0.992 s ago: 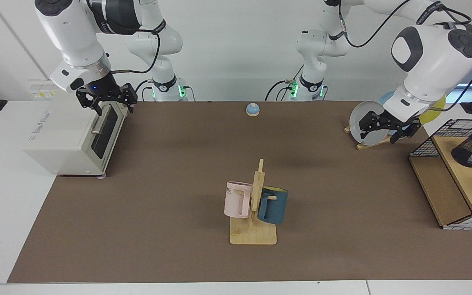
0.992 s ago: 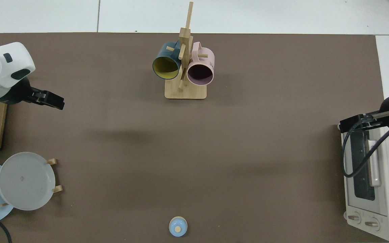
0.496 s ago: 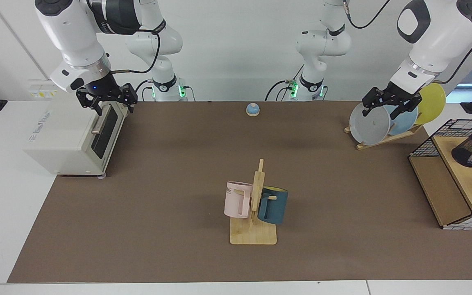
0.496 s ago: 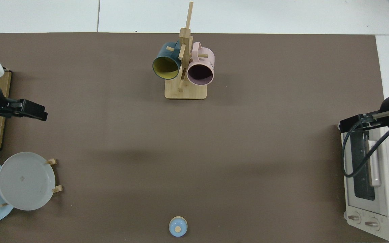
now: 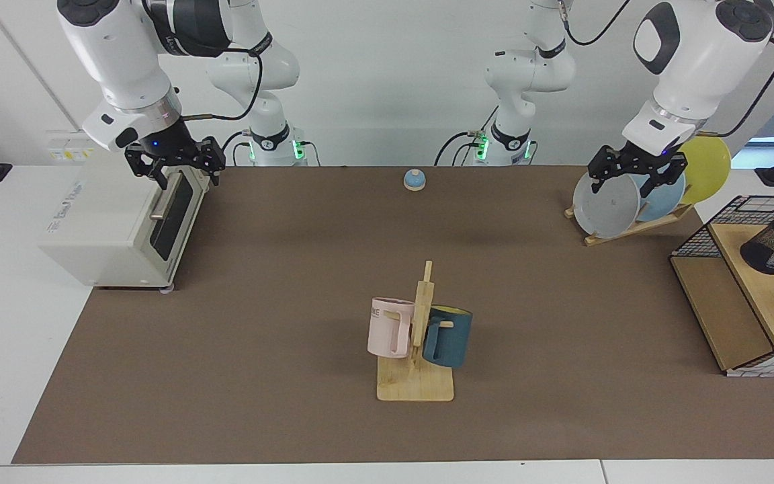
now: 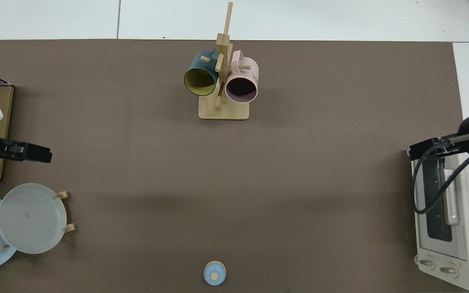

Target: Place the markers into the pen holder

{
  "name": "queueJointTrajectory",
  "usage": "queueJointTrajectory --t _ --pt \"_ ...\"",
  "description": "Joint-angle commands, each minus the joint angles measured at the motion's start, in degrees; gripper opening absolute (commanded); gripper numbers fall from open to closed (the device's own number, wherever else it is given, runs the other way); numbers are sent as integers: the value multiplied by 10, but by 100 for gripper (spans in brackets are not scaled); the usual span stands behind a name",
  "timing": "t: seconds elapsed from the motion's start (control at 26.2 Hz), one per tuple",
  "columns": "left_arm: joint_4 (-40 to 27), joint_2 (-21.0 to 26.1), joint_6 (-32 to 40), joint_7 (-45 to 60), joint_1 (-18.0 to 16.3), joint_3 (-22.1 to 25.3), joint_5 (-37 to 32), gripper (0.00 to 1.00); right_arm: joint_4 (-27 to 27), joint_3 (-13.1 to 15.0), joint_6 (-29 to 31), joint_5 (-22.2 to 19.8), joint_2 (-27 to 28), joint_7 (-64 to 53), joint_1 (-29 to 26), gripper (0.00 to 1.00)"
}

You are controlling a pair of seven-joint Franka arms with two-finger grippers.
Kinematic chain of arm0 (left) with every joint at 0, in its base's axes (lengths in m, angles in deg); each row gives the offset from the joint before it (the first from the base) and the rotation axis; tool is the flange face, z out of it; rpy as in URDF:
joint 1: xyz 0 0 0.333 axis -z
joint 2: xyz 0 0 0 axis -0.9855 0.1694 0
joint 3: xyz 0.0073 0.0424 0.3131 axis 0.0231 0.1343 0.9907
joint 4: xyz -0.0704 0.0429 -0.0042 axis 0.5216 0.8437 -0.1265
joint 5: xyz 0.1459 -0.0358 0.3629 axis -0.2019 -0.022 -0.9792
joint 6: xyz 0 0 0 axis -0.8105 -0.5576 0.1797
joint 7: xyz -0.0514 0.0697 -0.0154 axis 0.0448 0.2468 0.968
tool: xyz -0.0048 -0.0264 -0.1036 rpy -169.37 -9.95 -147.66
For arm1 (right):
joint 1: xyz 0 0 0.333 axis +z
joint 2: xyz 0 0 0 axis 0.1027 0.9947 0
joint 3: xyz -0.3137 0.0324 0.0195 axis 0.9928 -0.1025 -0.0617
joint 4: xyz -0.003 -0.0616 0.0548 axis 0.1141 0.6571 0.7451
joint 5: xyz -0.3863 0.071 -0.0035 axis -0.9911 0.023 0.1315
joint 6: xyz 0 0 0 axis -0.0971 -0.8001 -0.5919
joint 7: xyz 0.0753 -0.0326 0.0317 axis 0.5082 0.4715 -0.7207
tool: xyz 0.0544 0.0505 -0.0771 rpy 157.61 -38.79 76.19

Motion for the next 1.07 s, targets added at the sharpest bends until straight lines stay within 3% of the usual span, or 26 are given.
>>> queueJointTrajectory --t 0.0,0.31,0.42,0.57,1.03 --pt "-18 -11 -12 -10 -6 -5 -11 100 13 -3 5 12 -11 8 -6 100" --pt "-12 -14 -3 -4 -6 -9 -11 100 13 -3 5 12 -11 8 -6 100" --pt "-5 -18 14 2 -13 -35 -10 100 13 -3 5 12 -11 8 -6 100" --pt "-4 -18 19 11 -61 -80 -6 100 13 -3 5 12 -11 8 -6 100" --pt "-8 -22 24 13 -61 -81 -3 100 13 -3 5 12 -11 8 -6 100"
